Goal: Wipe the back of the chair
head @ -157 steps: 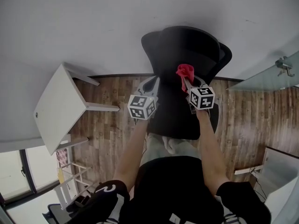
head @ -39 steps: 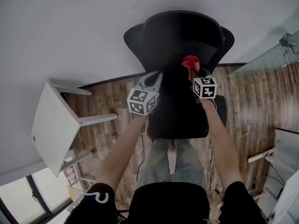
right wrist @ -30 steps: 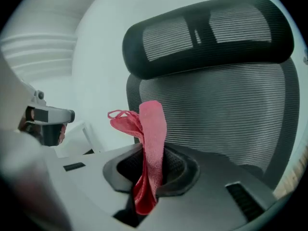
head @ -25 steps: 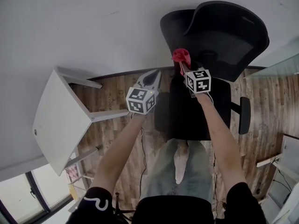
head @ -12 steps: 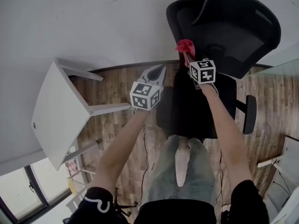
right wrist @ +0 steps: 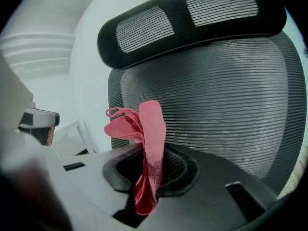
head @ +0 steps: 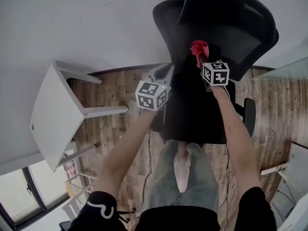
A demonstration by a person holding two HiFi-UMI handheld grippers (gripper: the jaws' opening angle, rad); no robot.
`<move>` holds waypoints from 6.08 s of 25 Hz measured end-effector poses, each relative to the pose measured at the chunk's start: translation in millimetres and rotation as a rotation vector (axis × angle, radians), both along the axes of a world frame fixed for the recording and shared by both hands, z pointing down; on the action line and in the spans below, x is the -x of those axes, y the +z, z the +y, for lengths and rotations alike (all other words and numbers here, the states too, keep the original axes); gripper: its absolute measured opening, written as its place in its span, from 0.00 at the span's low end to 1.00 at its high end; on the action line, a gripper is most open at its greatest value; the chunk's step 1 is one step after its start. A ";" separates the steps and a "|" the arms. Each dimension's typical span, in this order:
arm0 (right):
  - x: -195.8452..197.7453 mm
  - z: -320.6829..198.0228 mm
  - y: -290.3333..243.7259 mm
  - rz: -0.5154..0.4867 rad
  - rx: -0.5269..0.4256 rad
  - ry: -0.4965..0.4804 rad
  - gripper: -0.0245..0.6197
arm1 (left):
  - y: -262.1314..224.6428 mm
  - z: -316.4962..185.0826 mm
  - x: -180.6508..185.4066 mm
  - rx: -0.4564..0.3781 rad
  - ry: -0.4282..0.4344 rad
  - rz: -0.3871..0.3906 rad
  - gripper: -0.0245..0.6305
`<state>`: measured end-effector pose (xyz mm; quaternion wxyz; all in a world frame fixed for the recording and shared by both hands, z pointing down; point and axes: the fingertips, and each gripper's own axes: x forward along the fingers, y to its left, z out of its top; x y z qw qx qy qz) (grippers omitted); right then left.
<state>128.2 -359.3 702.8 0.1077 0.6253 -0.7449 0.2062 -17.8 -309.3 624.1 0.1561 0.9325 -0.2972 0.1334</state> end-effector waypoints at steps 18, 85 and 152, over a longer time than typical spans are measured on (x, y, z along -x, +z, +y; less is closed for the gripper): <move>-185.2 74.7 -4.9 0.005 -0.014 0.163 0.17 | -6.2 50.9 -130.6 -0.018 0.087 0.008 0.07; -14.7 33.2 80.2 -0.019 0.079 0.047 0.15 | 52.2 -2.1 48.3 0.046 -0.022 -0.023 0.07; 124.0 20.1 147.4 -0.028 0.174 -0.142 0.16 | 101.3 -21.0 170.4 0.159 -0.183 -0.022 0.07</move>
